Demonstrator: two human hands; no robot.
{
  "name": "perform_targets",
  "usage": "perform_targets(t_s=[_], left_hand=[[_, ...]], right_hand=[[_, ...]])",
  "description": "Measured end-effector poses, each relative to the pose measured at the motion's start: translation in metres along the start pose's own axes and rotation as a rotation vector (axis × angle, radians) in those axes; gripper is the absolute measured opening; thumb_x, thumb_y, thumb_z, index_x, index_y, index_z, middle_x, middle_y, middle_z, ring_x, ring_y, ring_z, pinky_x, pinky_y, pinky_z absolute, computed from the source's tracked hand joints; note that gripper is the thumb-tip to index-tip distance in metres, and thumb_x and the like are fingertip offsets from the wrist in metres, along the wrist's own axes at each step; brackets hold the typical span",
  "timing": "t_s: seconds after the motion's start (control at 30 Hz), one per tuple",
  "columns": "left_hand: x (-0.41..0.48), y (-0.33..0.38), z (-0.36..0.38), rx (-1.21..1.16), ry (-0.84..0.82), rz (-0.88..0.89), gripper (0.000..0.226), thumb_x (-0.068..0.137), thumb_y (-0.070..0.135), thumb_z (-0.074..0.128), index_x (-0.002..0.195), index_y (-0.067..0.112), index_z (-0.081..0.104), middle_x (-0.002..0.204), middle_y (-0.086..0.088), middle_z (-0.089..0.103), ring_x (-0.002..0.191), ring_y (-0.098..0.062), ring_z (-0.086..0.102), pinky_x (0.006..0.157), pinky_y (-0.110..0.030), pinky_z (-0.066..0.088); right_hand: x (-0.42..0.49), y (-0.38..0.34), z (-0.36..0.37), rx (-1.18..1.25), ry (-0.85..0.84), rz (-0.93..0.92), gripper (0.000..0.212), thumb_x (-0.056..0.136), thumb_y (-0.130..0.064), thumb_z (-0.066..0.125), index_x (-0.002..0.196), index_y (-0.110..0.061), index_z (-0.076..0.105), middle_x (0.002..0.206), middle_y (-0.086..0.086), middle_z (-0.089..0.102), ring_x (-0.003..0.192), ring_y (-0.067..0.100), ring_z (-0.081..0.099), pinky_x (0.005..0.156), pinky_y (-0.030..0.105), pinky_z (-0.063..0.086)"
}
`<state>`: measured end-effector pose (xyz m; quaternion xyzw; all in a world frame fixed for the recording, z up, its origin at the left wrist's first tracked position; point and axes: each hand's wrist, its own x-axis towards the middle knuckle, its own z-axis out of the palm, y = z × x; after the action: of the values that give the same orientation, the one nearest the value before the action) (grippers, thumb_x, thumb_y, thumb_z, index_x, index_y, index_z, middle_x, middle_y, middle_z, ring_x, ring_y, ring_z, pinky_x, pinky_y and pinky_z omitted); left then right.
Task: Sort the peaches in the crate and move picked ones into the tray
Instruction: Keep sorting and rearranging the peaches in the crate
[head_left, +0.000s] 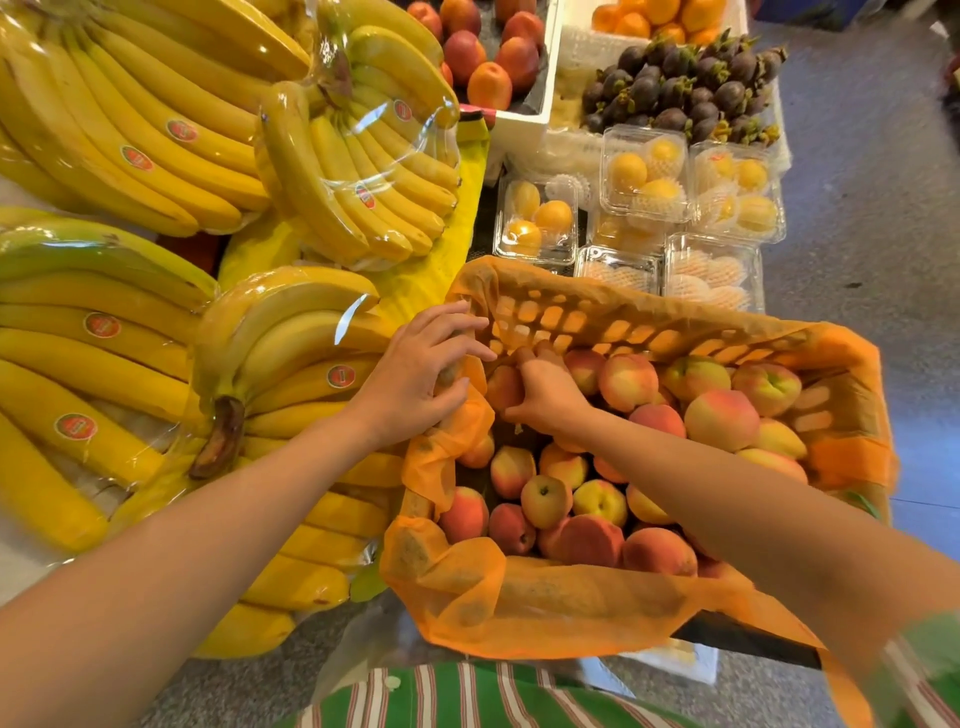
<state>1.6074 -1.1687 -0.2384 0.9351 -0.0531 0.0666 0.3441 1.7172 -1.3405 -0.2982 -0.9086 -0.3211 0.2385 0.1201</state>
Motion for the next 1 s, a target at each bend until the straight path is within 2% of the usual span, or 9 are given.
perform_targets(t_s=[0.13,0.23,0.43,0.63,0.7,0.8,0.9,1.0], left_hand=[[0.000,0.001,0.000,-0.001,-0.002,0.002,0.035,0.083,0.030,0.048,0.112,0.024,0.065,0.138,0.004,0.051,0.141,-0.015,0.029,0.107,-0.051,0.035],[0.000,0.001,0.000,0.005,-0.001,-0.004,0.034,0.083,0.029,0.048,0.112,0.024,0.066,0.138,0.004,0.051,0.141,-0.015,0.029,0.107,-0.052,0.035],[-0.001,0.002,0.000,0.004,0.003,-0.003,0.034,0.082,0.028,0.048,0.111,0.022,0.066,0.137,0.002,0.052,0.141,-0.016,0.030,0.107,-0.051,0.035],[0.000,0.002,-0.002,0.036,-0.010,-0.011,0.034,0.082,0.028,0.048,0.110,0.023,0.066,0.137,0.004,0.052,0.140,-0.015,0.030,0.108,-0.048,0.034],[0.001,0.004,-0.002,0.080,0.001,-0.022,0.034,0.081,0.029,0.048,0.109,0.024,0.067,0.133,0.005,0.055,0.138,-0.015,0.033,0.107,-0.046,0.033],[0.010,0.012,-0.003,0.196,0.057,-0.029,0.030,0.080,0.026,0.050,0.104,0.026,0.068,0.121,0.005,0.060,0.129,-0.019,0.043,0.101,-0.042,0.033],[0.022,0.023,0.001,0.284,0.083,-0.021,0.026,0.080,0.023,0.052,0.100,0.025,0.068,0.111,0.005,0.062,0.119,-0.021,0.048,0.098,-0.040,0.031],[0.037,0.040,0.010,0.248,0.023,0.021,0.027,0.079,0.025,0.050,0.100,0.026,0.068,0.105,0.003,0.064,0.111,-0.022,0.053,0.095,-0.041,0.037]], right_hand=[[-0.008,0.006,-0.008,0.025,0.022,-0.038,0.059,0.066,-0.032,0.083,0.111,-0.007,0.054,0.105,0.011,0.062,0.098,0.028,0.059,0.071,0.036,0.048],[-0.012,0.005,-0.010,0.029,0.016,-0.028,0.062,0.066,-0.035,0.084,0.112,-0.007,0.053,0.104,0.009,0.063,0.094,0.026,0.059,0.070,0.033,0.046],[0.001,-0.001,0.000,-0.087,-0.108,-0.083,0.065,0.068,-0.039,0.080,0.119,-0.012,0.049,0.110,0.009,0.063,0.101,0.029,0.059,0.076,0.036,0.046],[0.004,-0.003,0.004,-0.120,-0.146,-0.116,0.046,0.080,-0.033,0.068,0.118,-0.010,0.054,0.113,0.012,0.063,0.103,0.031,0.059,0.083,0.040,0.050],[-0.002,-0.002,-0.002,-0.105,-0.125,-0.140,0.039,0.084,-0.033,0.065,0.113,-0.008,0.056,0.109,0.012,0.064,0.100,0.030,0.060,0.078,0.039,0.050],[-0.022,-0.001,-0.019,-0.102,-0.042,-0.195,0.025,0.089,-0.027,0.060,0.104,-0.007,0.056,0.100,0.010,0.062,0.093,0.029,0.059,0.065,0.034,0.041],[-0.048,0.009,-0.041,-0.025,0.088,-0.262,0.025,0.091,-0.025,0.057,0.112,-0.014,0.060,0.106,0.005,0.063,0.097,0.023,0.059,0.072,0.035,0.049],[-0.075,0.027,-0.064,0.063,0.156,-0.254,0.024,0.089,-0.023,0.058,0.112,-0.017,0.063,0.106,0.001,0.064,0.098,0.019,0.060,0.078,0.036,0.051]])
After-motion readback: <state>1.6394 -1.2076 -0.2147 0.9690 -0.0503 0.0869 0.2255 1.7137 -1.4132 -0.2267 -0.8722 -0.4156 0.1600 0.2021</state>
